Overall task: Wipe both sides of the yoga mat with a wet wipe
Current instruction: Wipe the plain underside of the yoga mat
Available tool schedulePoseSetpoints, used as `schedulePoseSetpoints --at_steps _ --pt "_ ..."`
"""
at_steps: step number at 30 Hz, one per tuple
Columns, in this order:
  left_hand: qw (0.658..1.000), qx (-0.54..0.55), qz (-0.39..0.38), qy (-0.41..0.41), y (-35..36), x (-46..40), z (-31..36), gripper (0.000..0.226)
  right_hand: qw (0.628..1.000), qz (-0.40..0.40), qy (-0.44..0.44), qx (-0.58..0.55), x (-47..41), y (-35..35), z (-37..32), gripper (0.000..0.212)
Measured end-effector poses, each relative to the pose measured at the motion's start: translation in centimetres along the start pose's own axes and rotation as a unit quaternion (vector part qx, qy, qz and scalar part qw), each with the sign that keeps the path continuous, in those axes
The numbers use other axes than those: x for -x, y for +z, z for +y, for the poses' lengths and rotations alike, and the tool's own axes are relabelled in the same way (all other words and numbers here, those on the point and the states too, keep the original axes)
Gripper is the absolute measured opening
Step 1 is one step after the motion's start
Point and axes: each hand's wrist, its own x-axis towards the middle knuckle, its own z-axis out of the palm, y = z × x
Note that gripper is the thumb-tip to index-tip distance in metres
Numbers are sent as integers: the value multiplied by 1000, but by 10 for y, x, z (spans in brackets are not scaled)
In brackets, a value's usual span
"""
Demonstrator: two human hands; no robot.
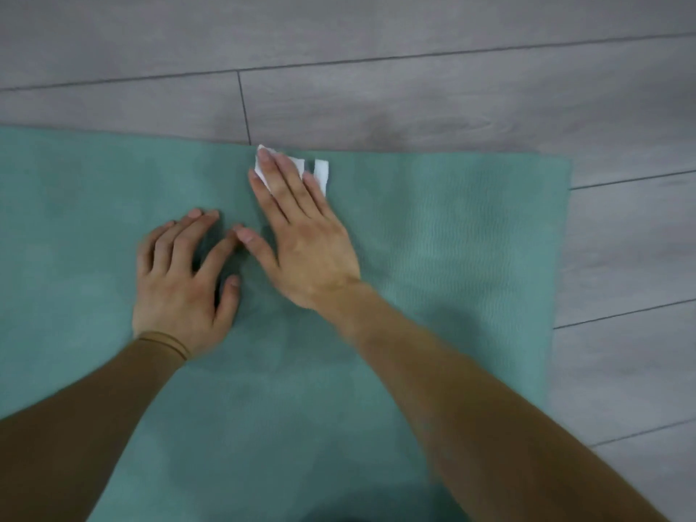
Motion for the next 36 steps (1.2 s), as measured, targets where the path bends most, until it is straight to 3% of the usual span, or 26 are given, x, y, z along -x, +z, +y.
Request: schedulePoseSetpoints --at_steps 2,6,9,11,13,15,16,18,21,24,26,28,30,31,32,34,36 --pt "1000 0 0 3 0 -1 1 58 998 26 54 11 29 -5 44 75" --pt "1000 6 2 6 1 1 0 59 946 59 311 65 120 -24 136 75" --pt "1000 7 -5 7 2 1 -1 59 918 114 380 7 110 -11 99 76" --pt "1000 10 -6 5 3 1 -1 59 951 117 274 -80 82 4 35 74" --pt "1000 7 -8 5 3 1 -2 59 990 26 68 -118 72 10 -19 72" --pt "1000 5 -11 14 4 2 -4 59 994 -34 -80 -67 83 10 -11 68" --pt "1000 7 -10 16 4 2 -4 59 996 -30 -74 -39 91 6 13 67" --pt "1000 14 -8 15 4 2 -3 59 997 7 78 3 111 -8 72 66" --pt "999 21 -1 24 4 0 -5 58 935 56 340 85 139 -25 131 68" --pt "999 28 6 26 4 0 -2 57 907 120 403 15 119 -6 76 74" --pt "999 31 9 16 4 0 -2 58 947 104 297 -68 104 10 10 76" --pt "999 38 7 15 4 -3 -3 57 995 -2 54 -81 110 19 -42 76" --pt "999 45 15 21 2 -4 -4 55 984 -74 -160 -25 128 17 -31 71" --pt "998 50 19 21 2 -3 -3 54 980 -71 -184 10 135 12 -6 69" --pt "998 55 22 18 2 -3 -2 52 987 -60 -143 42 141 6 23 67" --pt "998 62 32 10 2 -2 -2 49 994 -1 49 93 149 -9 90 68" --pt "997 63 42 -7 2 -3 -2 46 957 56 264 106 151 -23 127 73"
